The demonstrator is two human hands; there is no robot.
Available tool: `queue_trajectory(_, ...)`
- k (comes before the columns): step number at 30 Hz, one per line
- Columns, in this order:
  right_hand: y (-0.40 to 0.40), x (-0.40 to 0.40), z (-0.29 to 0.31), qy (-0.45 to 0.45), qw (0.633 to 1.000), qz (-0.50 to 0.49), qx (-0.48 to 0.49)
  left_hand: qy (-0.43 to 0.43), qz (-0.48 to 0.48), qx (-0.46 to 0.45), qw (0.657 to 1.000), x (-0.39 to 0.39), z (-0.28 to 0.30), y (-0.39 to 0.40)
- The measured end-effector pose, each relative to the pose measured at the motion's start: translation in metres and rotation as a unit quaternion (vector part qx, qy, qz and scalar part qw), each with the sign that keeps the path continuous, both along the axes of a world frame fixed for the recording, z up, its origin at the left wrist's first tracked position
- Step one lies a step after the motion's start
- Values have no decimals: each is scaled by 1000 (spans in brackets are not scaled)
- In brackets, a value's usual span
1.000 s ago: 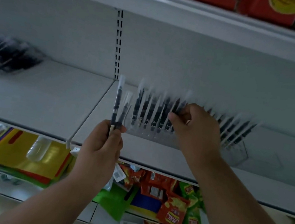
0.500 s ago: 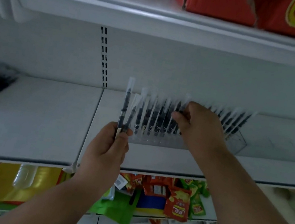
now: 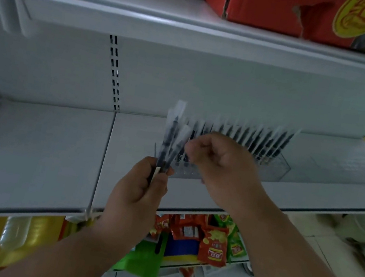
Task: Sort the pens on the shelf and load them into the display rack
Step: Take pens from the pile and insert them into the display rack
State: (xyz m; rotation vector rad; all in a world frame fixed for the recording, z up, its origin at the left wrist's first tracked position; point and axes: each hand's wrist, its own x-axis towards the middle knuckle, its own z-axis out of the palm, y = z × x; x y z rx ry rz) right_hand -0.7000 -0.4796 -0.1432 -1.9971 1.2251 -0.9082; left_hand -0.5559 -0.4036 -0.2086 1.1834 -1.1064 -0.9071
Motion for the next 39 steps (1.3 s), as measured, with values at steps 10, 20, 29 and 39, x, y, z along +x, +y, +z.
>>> queue_trajectory(10,-31,-47,12,-197,980,-19,8,10,99,9,995,-40,-8,-11)
queue_trajectory(20,-69,-64,10,110,983,-7,-144,-4,172,21,985,-67,-19,0)
queue_trajectory(29,-76,-46,3,216,965,-19,-149,-54,176,33,982,-54,-14,7)
queue_trajectory(39,-64,-34,-7,280,950,-84,-114,-97,88,49,990,-26,-8,10)
